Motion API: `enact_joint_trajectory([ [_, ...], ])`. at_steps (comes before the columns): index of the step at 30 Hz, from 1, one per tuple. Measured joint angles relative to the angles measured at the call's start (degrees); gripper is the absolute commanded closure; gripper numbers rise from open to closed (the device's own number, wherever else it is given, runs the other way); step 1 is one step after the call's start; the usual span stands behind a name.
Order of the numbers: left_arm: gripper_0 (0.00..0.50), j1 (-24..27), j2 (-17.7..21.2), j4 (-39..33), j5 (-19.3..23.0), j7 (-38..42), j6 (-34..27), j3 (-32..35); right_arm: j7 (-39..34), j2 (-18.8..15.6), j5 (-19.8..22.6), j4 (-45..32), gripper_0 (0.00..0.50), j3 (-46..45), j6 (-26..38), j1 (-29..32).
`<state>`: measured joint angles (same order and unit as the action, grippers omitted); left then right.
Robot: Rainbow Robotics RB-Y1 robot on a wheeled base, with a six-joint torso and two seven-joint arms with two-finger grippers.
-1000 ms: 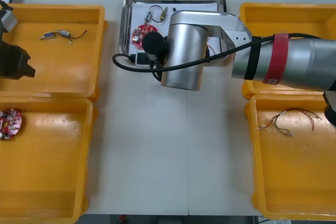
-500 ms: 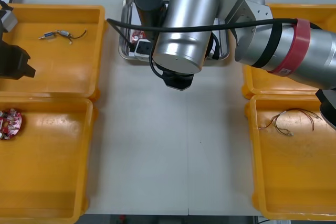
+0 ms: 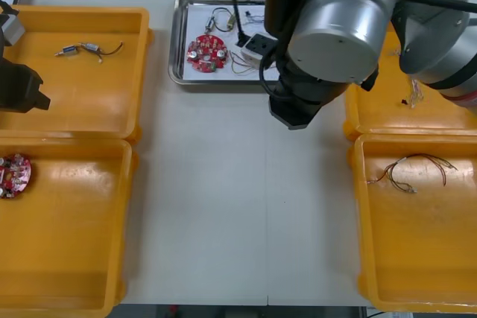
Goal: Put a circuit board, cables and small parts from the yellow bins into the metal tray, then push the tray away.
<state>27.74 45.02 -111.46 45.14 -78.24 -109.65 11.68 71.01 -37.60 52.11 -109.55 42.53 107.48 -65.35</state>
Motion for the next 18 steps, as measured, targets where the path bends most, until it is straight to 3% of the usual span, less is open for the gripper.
enact_joint_trajectory([
  [9,0.000,0.0,0.0,0.0,0.0,0.0,0.0,0.0,-11.2,-7.4,3.9,-8.5,0.000,-10.9,2.1,8.5],
  [18,0.000,0.0,0.0,0.0,0.0,0.0,0.0,0.0,-19.3,-15.1,11.2,-13.8,0.000,-25.4,2.2,20.9],
])
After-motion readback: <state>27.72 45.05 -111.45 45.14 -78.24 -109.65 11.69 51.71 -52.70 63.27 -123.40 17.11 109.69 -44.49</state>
